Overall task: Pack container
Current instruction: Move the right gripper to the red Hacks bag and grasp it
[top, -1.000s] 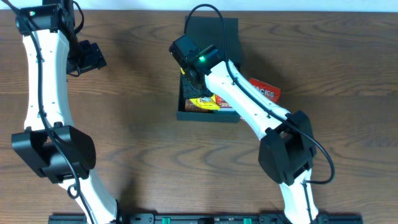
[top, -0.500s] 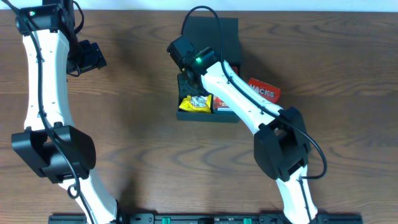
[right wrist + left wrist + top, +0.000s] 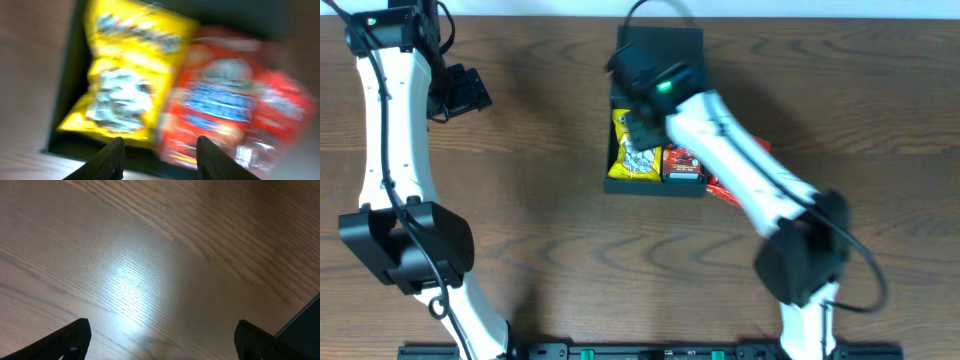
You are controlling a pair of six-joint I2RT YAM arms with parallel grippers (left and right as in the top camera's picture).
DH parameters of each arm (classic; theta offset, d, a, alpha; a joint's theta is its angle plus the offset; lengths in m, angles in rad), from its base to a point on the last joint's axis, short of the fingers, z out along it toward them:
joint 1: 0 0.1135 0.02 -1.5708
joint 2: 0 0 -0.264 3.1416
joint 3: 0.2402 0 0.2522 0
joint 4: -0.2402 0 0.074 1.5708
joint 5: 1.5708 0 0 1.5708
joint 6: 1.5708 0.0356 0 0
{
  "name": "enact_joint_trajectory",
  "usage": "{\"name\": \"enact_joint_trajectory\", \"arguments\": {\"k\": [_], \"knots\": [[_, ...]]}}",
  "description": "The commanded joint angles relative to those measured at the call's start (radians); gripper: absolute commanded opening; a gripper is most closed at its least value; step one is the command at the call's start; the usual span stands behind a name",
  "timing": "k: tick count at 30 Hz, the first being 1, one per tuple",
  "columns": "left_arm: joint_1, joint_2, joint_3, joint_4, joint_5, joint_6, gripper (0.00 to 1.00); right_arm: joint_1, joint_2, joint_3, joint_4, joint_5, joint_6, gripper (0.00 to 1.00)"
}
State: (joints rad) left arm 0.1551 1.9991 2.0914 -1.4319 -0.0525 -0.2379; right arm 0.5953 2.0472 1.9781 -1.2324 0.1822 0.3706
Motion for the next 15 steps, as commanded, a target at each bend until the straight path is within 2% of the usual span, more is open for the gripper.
{"name": "enact_joint_trajectory", "arguments": {"k": [1,4,8,15], "knots": [[0.002,-0.021,0.022,-0.001,0.001,0.007,0.93,-0.138,-0.080,0.031,-0.045,0.078,-0.024,0.46],[0.002,-0.021,0.022,0.002,0.001,0.007,0.93,-0.254,-0.082,0.019,-0.108,0.022,-0.019,0.45],[0.002,-0.021,0.022,0.010,0.001,0.006,0.93,-0.356,-0.082,-0.070,-0.098,-0.031,-0.004,0.46],[0.002,-0.021,0.022,0.014,0.002,0.006,0.92,-0.370,-0.082,-0.320,0.044,-0.069,0.000,0.54]]}}
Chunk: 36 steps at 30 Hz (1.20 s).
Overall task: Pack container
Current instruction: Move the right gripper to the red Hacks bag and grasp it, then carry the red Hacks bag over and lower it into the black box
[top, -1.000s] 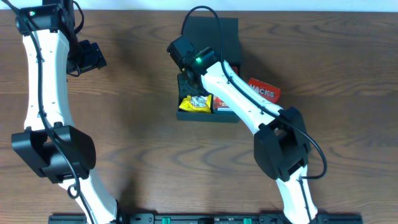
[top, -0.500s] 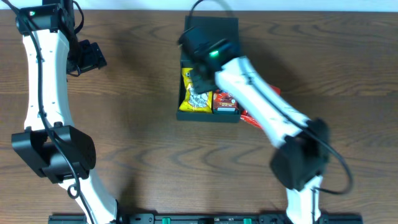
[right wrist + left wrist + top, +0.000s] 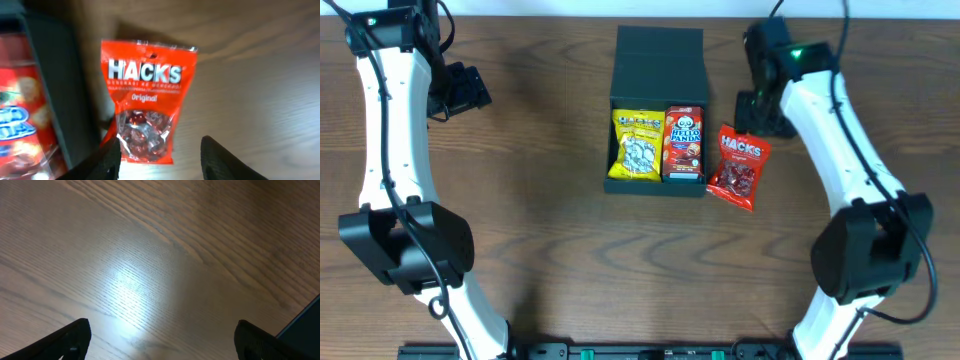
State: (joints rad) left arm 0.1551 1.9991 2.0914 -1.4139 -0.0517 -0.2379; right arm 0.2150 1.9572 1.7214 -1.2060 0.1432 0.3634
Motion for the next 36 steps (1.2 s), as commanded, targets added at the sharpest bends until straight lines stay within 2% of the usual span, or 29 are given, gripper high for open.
{"name": "enact_joint_trajectory", "arguments": {"k": [1,8,13,25,26,29,31,36], "knots": [[0.002,-0.021,0.022,-0.003,0.005,0.006,0.92,0.010,0.008,-0.098,0.039,-0.039,0.016,0.54],[0.002,-0.021,0.022,-0.003,0.028,0.006,0.92,0.008,0.008,-0.249,0.173,-0.163,-0.006,0.52],[0.002,-0.021,0.022,-0.004,0.050,0.006,0.92,0.033,0.008,-0.259,0.222,-0.162,-0.021,0.54],[0.002,-0.021,0.022,-0.010,0.050,0.006,0.92,0.035,0.074,-0.262,0.234,-0.141,-0.020,0.49],[0.002,-0.021,0.022,-0.010,0.050,0.006,0.92,0.035,0.082,-0.262,0.234,-0.141,-0.020,0.46],[0.002,-0.021,0.022,-0.010,0.050,0.006,0.92,0.035,0.091,-0.262,0.233,-0.141,-0.020,0.16],[0.002,-0.021,0.022,-0.010,0.050,0.006,0.92,0.035,0.090,-0.261,0.234,-0.141,-0.020,0.01],[0.002,-0.021,0.022,-0.010,0.050,0.006,0.92,0.032,0.089,-0.212,0.180,-0.114,-0.020,0.02]]}}
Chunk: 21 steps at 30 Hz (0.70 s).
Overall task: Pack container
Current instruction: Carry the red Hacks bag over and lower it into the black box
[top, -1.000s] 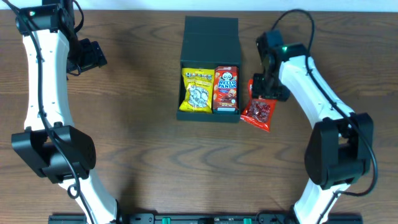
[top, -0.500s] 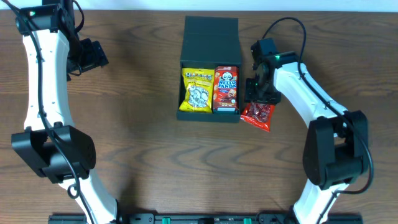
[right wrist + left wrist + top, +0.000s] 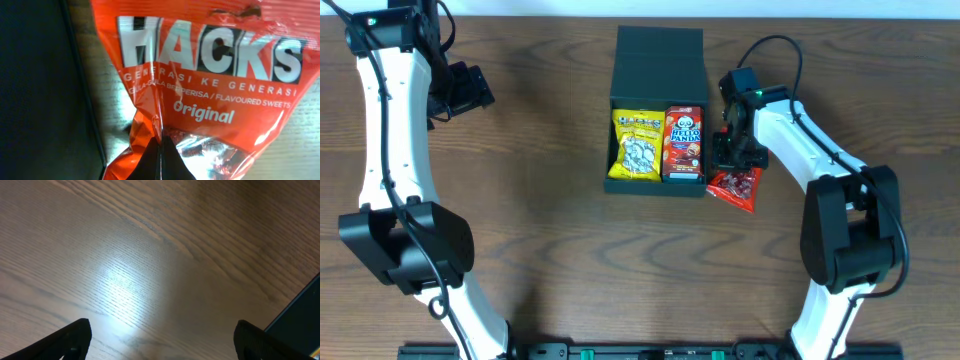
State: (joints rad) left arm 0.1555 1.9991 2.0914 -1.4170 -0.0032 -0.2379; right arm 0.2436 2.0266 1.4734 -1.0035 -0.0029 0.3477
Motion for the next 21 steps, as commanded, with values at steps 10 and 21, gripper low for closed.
{"name": "enact_joint_trajectory", "arguments": {"k": [10,21], "knots": [[0.001,-0.021,0.022,-0.007,0.000,0.007,0.92,0.023,0.019,0.511,-0.351,0.183,0.026,0.02],[0.001,-0.021,0.022,0.000,0.000,0.018,0.94,0.233,0.019,0.791,-0.412,0.179,-0.002,0.02]]}}
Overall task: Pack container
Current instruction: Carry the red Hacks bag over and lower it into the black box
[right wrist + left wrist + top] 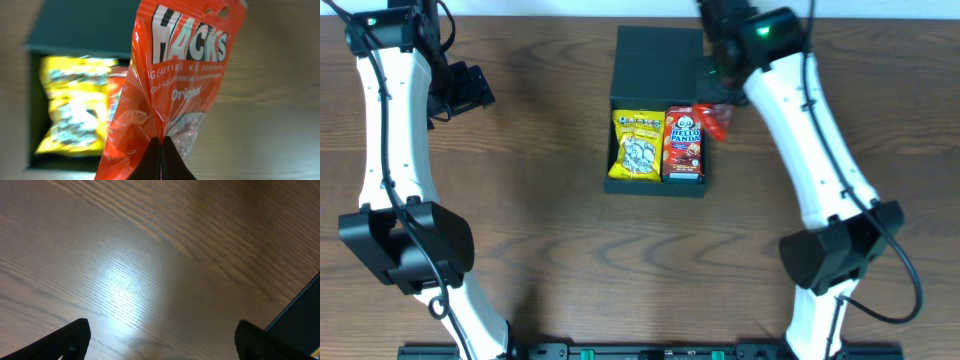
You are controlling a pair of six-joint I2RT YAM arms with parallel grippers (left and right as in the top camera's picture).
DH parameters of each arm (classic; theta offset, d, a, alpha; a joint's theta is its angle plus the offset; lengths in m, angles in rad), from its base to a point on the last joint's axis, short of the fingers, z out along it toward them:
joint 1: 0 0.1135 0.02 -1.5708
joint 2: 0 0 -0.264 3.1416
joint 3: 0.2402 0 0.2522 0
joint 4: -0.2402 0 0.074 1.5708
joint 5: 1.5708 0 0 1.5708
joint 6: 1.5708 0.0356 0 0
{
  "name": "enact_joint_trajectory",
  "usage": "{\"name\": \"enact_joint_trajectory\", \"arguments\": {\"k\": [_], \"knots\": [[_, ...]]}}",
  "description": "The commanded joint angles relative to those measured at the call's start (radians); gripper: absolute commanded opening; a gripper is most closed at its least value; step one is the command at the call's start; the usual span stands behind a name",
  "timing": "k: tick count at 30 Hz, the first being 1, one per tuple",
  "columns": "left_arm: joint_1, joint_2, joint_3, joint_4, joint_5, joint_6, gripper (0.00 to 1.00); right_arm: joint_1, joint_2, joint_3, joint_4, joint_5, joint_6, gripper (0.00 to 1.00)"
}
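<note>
The black container [659,60] stands at the table's far middle, holding a yellow snack bag [635,145] and a red Hello Panda pack [684,143]. My right gripper [161,145] is shut on the lower edge of the red Hacks bag [185,75], which hangs lifted above the container's right side [714,120]. In the right wrist view the container [75,30] and yellow bag [75,105] lie blurred below. My left gripper [160,340] is open over bare wood far to the left, nothing between its fingers.
A corner of the black container [300,317] shows at the right edge of the left wrist view. The brown wooden table [550,230] spreads on all sides of the container. My left arm [390,120] stands along the left edge.
My right gripper, shut on the Hacks bag lying on the table right of the container, now holds it lifted beside the container's right wall. The left arm has not moved.
My right gripper was open over the yellow and red packs in the container. Then it hung open above the Hacks bag on the table. Then it was shut on that bag, and now holds it up at the container's right side.
</note>
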State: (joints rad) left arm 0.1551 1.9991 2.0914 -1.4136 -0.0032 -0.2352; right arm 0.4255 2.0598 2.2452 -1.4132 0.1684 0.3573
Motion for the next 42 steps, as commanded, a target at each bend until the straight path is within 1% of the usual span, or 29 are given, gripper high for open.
{"name": "enact_joint_trajectory", "arguments": {"k": [1,5,10,19,26,34,35,38,39,40,42], "knots": [[0.002,-0.021,0.022,-0.003,0.000,0.016,0.94,0.072,-0.012,0.019,-0.004,0.007,-0.013,0.02],[0.002,-0.021,0.022,-0.003,0.000,0.023,0.94,0.142,-0.012,0.019,0.006,0.007,-0.015,0.02],[0.002,-0.021,0.022,-0.004,0.000,0.024,0.94,0.185,0.010,0.019,0.015,-0.017,-0.014,0.02],[0.002,-0.021,0.022,-0.004,0.000,0.031,0.94,0.206,0.111,0.018,0.018,-0.068,-0.018,0.01],[0.002,-0.021,0.022,-0.003,0.000,0.031,0.94,0.206,0.187,0.018,0.018,-0.068,-0.019,0.02],[0.002,-0.021,0.022,0.002,0.000,0.031,0.96,0.206,0.298,0.018,0.014,-0.112,-0.064,0.02],[0.002,-0.021,0.022,0.004,0.000,0.031,0.96,0.206,0.305,0.018,0.014,-0.117,-0.076,0.19],[0.002,-0.021,0.022,0.006,0.000,0.031,0.97,0.206,0.302,0.021,0.020,-0.122,-0.098,0.54],[0.002,-0.021,0.022,0.007,0.000,0.031,0.97,0.206,0.302,0.026,0.018,-0.121,-0.107,0.62],[0.002,-0.021,0.022,0.008,0.000,0.031,0.97,0.206,0.301,0.034,0.012,-0.121,-0.113,0.67],[0.002,-0.021,0.022,0.010,0.000,0.031,0.97,0.206,0.300,0.057,0.002,-0.121,-0.113,0.72]]}}
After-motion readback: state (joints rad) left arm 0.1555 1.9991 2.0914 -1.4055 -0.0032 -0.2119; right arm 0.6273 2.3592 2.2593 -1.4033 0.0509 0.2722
